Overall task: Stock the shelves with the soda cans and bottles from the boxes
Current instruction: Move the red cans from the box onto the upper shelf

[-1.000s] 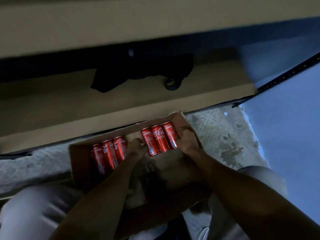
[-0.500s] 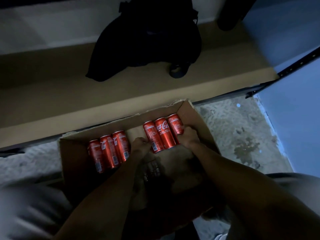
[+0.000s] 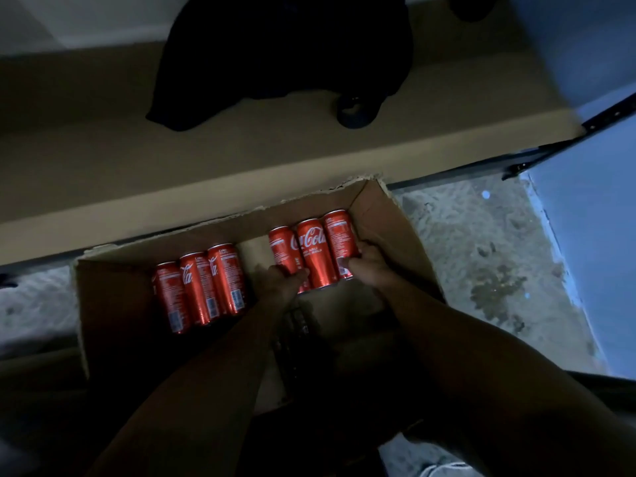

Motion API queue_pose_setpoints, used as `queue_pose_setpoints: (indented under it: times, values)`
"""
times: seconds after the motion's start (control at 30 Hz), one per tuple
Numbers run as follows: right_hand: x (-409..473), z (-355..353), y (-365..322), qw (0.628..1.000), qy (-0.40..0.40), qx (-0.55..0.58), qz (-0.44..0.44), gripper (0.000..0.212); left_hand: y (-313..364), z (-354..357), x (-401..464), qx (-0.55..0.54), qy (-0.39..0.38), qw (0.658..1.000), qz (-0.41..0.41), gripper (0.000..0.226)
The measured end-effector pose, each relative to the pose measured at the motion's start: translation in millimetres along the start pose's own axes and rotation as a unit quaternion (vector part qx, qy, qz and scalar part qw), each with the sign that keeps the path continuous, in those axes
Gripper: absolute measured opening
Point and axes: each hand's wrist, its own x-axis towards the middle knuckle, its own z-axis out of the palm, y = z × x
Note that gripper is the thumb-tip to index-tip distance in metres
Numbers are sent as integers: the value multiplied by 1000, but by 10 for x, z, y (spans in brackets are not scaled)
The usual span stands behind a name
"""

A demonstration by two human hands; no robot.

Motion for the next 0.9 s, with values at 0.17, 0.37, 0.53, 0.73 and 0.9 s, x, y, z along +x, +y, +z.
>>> queue_pose_setpoints:
  times: [0.17,0.37,0.53,0.73,0.9]
  values:
    - [50,141,79,999,-33,-10,-11,59,26,-10,25,-16,36,999,4,65]
    - [131,328,-10,999,4,-40,7,84,-35,-77,82,-27,34,999,-1,68]
    - [41,284,-150,997,-16,-58,47,75,-40,-163,119,-24,-4,1000,-4,62]
    - [-81,217,-137,995,-35,-83,34,69,-62,-240,-13,-48,-7,999,12,63]
    - [-349,221,-153,993,-100,-63,17,61,-155,-345,-237,-53,1,998,27,62]
